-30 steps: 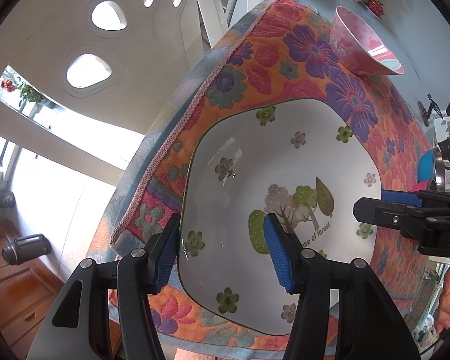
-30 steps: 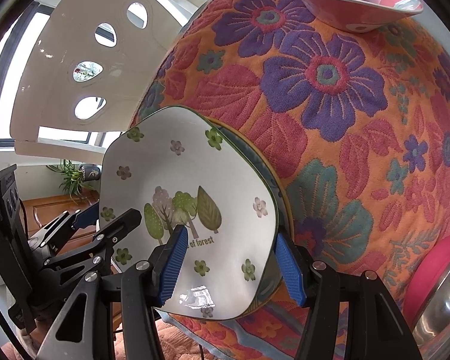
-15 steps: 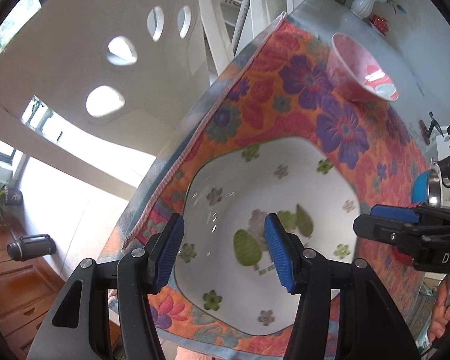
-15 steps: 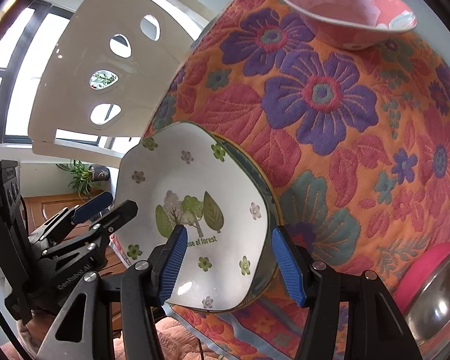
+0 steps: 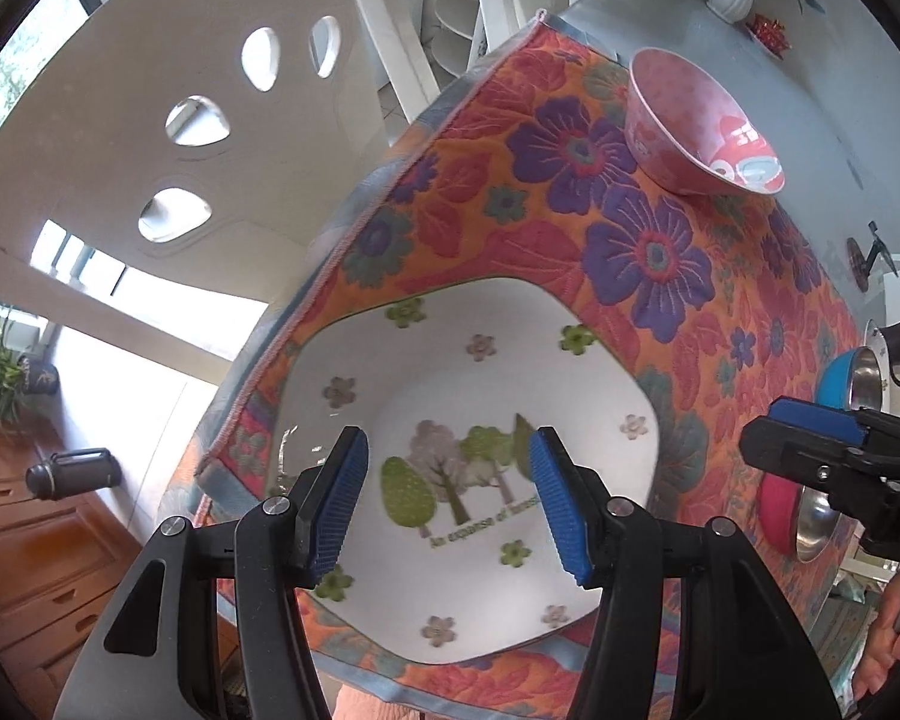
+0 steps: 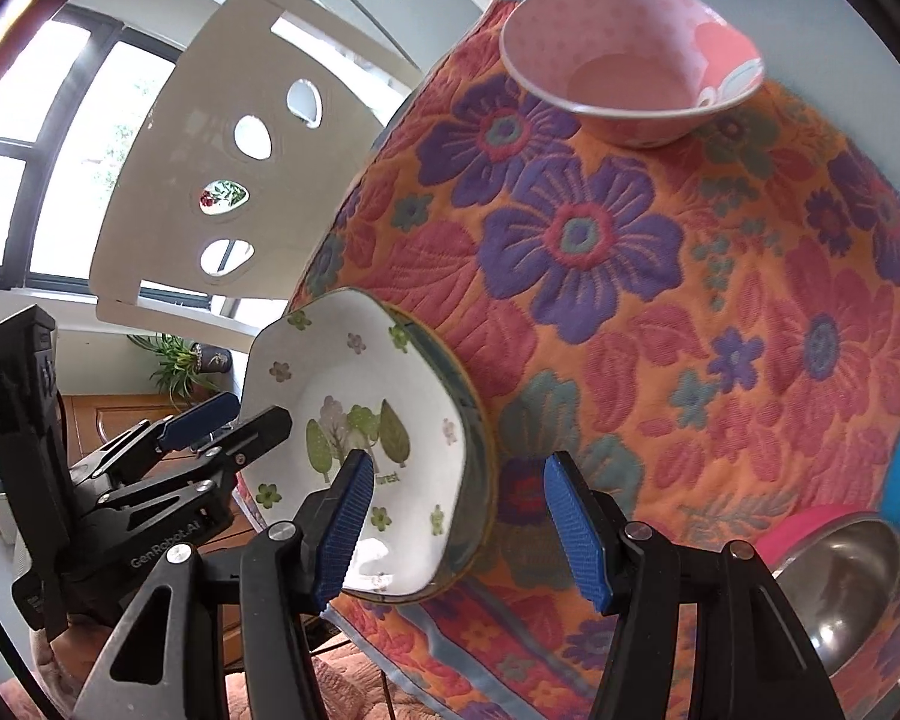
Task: Organize plates and bowls
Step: 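Move both grippers to the second forest-print plate beside the brown mug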
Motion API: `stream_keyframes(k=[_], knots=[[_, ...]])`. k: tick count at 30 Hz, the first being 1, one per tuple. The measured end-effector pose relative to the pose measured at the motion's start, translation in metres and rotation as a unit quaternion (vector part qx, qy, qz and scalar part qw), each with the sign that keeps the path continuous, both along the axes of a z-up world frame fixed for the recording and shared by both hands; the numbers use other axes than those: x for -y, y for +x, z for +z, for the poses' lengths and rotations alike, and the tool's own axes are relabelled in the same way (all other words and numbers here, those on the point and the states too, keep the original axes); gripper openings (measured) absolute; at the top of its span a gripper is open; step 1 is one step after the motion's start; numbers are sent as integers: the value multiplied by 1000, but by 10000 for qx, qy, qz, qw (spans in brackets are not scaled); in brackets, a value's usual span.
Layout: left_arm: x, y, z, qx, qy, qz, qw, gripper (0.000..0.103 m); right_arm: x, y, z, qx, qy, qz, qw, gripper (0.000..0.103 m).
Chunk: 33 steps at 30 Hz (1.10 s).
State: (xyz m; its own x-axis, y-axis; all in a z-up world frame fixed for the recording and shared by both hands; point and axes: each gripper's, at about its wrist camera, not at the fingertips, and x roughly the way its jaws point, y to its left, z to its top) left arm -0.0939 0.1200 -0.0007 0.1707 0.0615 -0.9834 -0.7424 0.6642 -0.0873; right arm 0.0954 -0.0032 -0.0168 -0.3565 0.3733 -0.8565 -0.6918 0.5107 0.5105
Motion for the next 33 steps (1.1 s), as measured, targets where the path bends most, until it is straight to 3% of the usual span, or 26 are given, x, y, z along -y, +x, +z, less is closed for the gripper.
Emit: stream_keyframes(k=[20, 33], knots=[[78, 137, 20, 5, -88, -772, 9970, 56, 78, 80, -4, 94, -78, -322, 9994, 59], [140, 254, 24, 115, -330, -1623, 9861, 56, 183, 176, -18, -88, -175, -1498, 9885, 59]])
